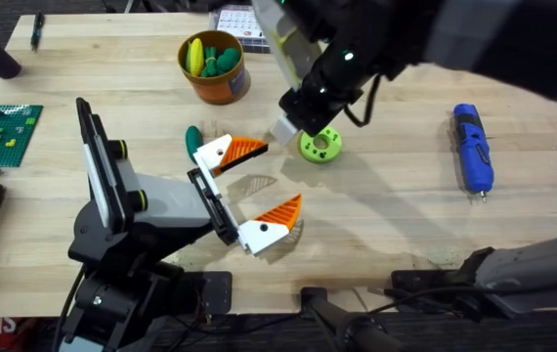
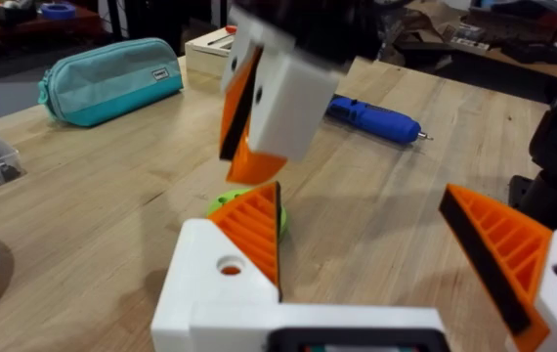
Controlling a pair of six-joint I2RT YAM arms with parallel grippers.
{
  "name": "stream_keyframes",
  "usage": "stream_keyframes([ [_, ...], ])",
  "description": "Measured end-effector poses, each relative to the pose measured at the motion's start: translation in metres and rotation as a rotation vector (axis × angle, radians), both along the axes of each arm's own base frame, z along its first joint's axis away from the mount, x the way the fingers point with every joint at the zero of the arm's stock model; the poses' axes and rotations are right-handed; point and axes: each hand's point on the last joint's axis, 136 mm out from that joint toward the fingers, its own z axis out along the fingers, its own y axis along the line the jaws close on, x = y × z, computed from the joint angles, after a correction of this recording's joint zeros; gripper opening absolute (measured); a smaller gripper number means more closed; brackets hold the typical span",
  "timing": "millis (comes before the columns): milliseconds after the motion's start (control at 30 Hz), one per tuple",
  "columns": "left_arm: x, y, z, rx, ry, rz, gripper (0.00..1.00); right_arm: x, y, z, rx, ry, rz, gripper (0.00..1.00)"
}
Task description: Pick up the gripper from the table and insert it into the empty holder that is missing its gripper. Then pick up a screw, insert it into the mounting hole, and use the screwdriver to tighten it. Finally, clean up the table by picking up the vegetable and placing it into the bucket.
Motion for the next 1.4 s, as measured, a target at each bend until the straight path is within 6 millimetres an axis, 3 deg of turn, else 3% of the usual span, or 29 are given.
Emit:
stream_keyframes([
  [133,0.0,0.0,0.001,-0.002,-0.002,0.0,0.989,-0.001,-0.002,-0.017,-0.04,0.04,-0.002,0.383],
  [700,0.0,0.0,0.001,-0.003,0.001,0.0,0.989,0.018,-0.047,-0.015,-0.155,0.006,-0.164,0.383],
  [1000,0.0,0.0,0.001,-0.003,0.001,0.0,0.989,0.011,-0.086,0.022,-0.053,-0.033,-0.383,0.383],
  [1167,0.0,0.0,0.001,-0.003,0.001,0.0,0.989,-0.007,-0.092,0.006,0.023,-0.041,-0.409,0.383],
  [1400,0.0,0.0,0.001,-0.003,0.001,0.0,0.989,-0.011,-0.085,-0.024,0.058,-0.005,-0.407,0.383],
])
